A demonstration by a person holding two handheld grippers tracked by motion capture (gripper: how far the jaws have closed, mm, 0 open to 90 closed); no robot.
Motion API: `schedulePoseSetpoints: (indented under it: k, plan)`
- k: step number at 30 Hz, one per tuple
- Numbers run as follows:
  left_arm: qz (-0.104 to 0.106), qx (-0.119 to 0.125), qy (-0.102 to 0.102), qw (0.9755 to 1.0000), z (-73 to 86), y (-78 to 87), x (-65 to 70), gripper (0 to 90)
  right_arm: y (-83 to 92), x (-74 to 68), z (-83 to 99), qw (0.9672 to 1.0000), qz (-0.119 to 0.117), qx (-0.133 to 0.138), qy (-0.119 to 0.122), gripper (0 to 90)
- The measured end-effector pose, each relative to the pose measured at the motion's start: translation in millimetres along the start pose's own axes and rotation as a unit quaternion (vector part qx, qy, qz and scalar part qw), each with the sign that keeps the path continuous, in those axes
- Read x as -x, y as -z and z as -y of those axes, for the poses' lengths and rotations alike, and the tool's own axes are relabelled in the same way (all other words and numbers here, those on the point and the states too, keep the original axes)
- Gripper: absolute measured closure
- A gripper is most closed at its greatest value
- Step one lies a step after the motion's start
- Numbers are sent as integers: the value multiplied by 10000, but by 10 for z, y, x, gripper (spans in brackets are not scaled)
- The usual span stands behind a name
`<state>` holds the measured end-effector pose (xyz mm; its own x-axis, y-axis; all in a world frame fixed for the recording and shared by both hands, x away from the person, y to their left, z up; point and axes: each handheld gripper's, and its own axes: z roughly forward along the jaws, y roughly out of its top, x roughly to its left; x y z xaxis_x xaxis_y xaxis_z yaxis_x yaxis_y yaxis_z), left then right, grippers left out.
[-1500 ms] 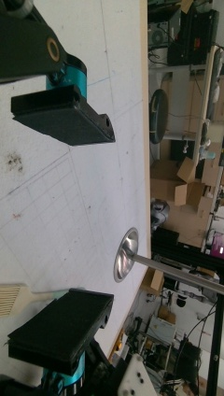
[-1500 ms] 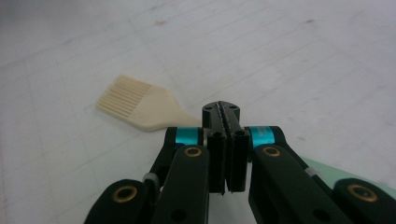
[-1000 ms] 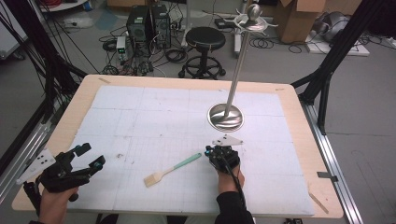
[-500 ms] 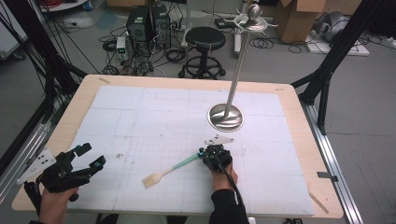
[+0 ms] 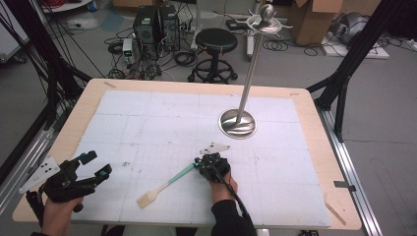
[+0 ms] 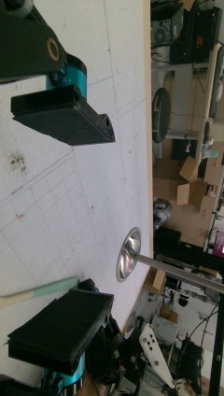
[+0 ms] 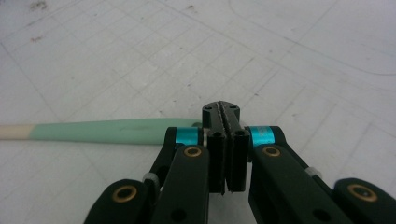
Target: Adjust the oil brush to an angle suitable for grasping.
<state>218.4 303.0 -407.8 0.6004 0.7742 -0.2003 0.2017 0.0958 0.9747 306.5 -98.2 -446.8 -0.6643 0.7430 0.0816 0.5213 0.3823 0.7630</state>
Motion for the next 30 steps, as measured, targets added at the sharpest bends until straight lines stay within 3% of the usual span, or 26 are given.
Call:
schedulePoseSetpoints:
  k: [4,7,8,10,13,14,16,24,30]
  plan:
    - [13,-31,-13,10000,5,3,-1,192,126,60,-5,9998,87,140,-59,895]
    - [35,-36,-25,10000,3,3,7,192,347,140,8,9990,136,415,-108,885]
    - [33,-30,-15,10000,2,2,11,192,505,193,46,9976,117,658,-201,876]
    - [39,-31,-4,10000,4,2,12,192,572,216,68,9970,113,739,-215,876]
    - [37,-49,-13,10000,8,-4,10,192,873,326,173,9942,149,1032,-281,874]
    - [49,-45,-15,10000,7,-6,11,192,1049,393,248,9922,172,1185,-347,856]
    - [56,-40,-16,10000,6,-6,14,192,1112,417,277,9916,157,1226,-371,844]
    - [124,-68,-38,9999,9,-20,37,192,1704,574,586,9826,299,1793,-384,694]
    - [201,-31,-90,9998,2,-32,77,193,1984,571,820,9770,682,1991,-342,505]
